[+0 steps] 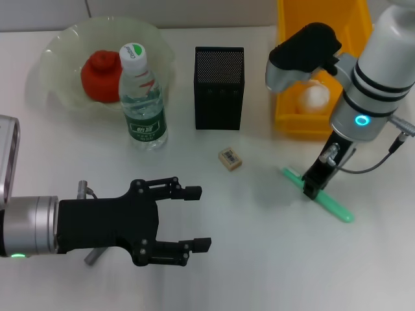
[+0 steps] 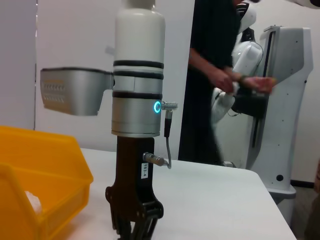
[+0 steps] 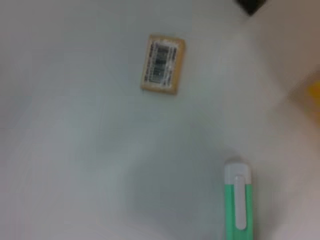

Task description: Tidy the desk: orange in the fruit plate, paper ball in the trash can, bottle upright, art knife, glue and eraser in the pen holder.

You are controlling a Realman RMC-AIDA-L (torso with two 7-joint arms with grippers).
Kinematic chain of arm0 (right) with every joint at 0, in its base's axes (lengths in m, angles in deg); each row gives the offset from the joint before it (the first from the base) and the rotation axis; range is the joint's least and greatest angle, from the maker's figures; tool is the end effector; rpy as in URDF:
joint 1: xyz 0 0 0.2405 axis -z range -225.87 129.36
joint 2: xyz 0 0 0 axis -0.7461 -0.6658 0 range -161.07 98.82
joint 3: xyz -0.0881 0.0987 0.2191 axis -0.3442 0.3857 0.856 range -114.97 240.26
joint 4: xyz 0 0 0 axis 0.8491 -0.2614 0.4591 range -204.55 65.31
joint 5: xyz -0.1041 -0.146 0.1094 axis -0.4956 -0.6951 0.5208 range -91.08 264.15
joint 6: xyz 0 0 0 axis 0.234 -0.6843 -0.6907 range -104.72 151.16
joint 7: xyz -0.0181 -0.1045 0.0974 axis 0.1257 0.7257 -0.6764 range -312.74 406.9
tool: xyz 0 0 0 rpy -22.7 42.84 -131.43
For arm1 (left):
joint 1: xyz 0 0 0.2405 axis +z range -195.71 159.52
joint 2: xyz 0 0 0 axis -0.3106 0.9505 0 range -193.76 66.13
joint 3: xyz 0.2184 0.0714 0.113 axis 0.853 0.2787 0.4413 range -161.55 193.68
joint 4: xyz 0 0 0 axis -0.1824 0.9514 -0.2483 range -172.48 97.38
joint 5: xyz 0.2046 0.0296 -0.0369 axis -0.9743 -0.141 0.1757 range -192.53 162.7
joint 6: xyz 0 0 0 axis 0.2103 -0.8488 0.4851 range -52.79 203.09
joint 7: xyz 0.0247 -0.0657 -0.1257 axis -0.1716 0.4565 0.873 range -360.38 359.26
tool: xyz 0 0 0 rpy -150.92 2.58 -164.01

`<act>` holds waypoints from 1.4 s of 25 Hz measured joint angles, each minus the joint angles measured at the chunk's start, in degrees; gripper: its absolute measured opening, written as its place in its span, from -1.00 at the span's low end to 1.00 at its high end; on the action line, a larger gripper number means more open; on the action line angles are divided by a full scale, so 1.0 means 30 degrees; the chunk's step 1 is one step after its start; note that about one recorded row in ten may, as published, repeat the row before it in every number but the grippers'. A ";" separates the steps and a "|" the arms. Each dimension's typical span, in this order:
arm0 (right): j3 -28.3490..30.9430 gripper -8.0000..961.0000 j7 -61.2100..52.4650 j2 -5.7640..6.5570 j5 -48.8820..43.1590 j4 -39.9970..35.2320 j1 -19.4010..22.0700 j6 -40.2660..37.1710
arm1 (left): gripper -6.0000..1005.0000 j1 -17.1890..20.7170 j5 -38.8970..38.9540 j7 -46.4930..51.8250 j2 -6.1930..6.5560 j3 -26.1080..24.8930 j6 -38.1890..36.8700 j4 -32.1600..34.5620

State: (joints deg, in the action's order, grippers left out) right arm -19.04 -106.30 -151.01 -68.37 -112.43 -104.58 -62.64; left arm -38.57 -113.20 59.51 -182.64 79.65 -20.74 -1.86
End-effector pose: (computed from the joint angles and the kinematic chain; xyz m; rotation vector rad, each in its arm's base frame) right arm 0.1767 0.3781 -0.0571 -2.5441 1.0670 -0.9304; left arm -0.2599 0.2572 -0.0386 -2.9471 -0.2200 -0.8625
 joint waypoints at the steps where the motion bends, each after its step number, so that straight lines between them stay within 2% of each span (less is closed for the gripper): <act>1: -0.0016 -0.63 -0.0012 0.0000 0.0048 -0.0491 0.0211 -0.0041 | 0.60 0.0000 0.0009 -0.0004 0.0000 -0.0016 0.0000 0.0000; 4: -0.0071 -0.63 -0.0025 0.0009 0.0380 -0.1847 0.0725 -0.0293 | 0.60 0.0005 0.0012 -0.0008 0.0001 -0.0017 0.0000 0.0000; 6: -0.0020 -0.63 -0.0057 0.0114 0.0898 -0.4169 0.1598 -0.0727 | 0.60 0.0021 0.0012 -0.0011 0.0000 -0.0021 0.0000 0.0000; 7: -0.0020 -0.63 -0.0057 0.0114 0.0898 -0.4169 0.1598 -0.0727 | 0.60 0.0021 0.0012 -0.0011 0.0000 -0.0021 0.0000 0.0000; 10: 0.0139 -0.63 -0.0081 0.0135 0.0968 -0.6407 0.2500 -0.0844 | 0.60 0.0035 0.0012 -0.0015 0.0000 -0.0039 0.0000 0.0000; 11: 0.0187 -0.63 -0.0060 0.0125 0.1354 -0.8069 0.3361 -0.0468 | 0.60 0.0045 0.0013 -0.0015 0.0000 -0.0043 0.0001 0.0001; 12: 0.0187 -0.63 -0.0060 0.0125 0.1354 -0.8069 0.3361 -0.0468 | 0.60 0.0050 0.0010 -0.0015 0.0000 -0.0043 0.0000 0.0000; 15: 0.0245 -0.63 0.0723 0.0153 0.3428 -1.0181 0.4994 0.1127 | 0.60 0.0055 0.0016 -0.0015 0.0000 -0.0044 0.0001 0.0000; 16: 0.0497 -0.63 0.1716 0.0180 0.4880 -1.0848 0.5881 0.2390 | 0.60 0.0049 0.0082 -0.0130 0.0000 -0.0043 0.0037 -0.0061; 17: 0.0497 -0.63 0.1716 0.0180 0.4880 -1.0848 0.5881 0.2390 | 0.60 0.0049 0.0082 -0.0130 0.0000 -0.0043 0.0037 -0.0061; 19: 0.0961 -0.63 0.3166 0.0186 0.6754 -1.1001 0.6877 0.3964 | 0.60 0.0021 0.0197 -0.0391 0.0000 -0.0045 0.0106 -0.0186; 24: 0.1977 -0.63 0.7429 0.0149 1.2110 -0.9230 0.8438 0.7066 | 0.60 0.0008 0.0266 -0.0500 0.0000 -0.0038 0.0189 -0.0287; 25: 0.2144 -0.63 0.9096 0.0157 1.3891 -0.8529 0.8724 0.7503 | 0.60 0.0009 0.0272 -0.0500 0.0000 -0.0020 0.0197 -0.0296; 26: 0.2573 -0.63 1.2685 0.0176 1.7299 -0.6889 0.9115 0.7758 | 0.60 0.0005 0.0333 -0.0500 -0.0001 0.0043 0.0214 -0.0296; 27: 0.2573 -0.63 1.2685 0.0176 1.7299 -0.6889 0.9115 0.7758 | 0.60 0.0005 0.0333 -0.0500 -0.0001 0.0043 0.0214 -0.0296; 30: 0.3288 -0.63 1.7667 0.0179 2.1314 -0.3972 0.9156 0.7727 | 0.60 -0.0001 0.0400 -0.0500 0.0000 0.0064 0.0233 -0.0346; 31: 0.3625 -0.63 2.0276 0.0180 2.3479 -0.2090 0.8970 0.7552 | 0.60 -0.0001 0.0412 -0.0503 -0.0001 0.0045 0.0244 -0.0392; 32: 0.3625 -0.63 2.0276 0.0180 2.3479 -0.2090 0.8970 0.7552 | 0.60 -0.0001 0.0412 -0.0503 -0.0001 0.0045 0.0244 -0.0392; 35: 0.3849 -0.63 2.4329 0.0184 2.6644 0.0509 0.8772 0.7069 | 0.60 -0.0001 0.0422 -0.0526 0.0000 0.0021 0.0254 -0.0444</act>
State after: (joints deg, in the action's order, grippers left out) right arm -7.49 -33.31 -150.45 11.56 -110.90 -78.26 -41.43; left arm -38.58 -111.93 57.94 -182.64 79.71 -19.98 -3.19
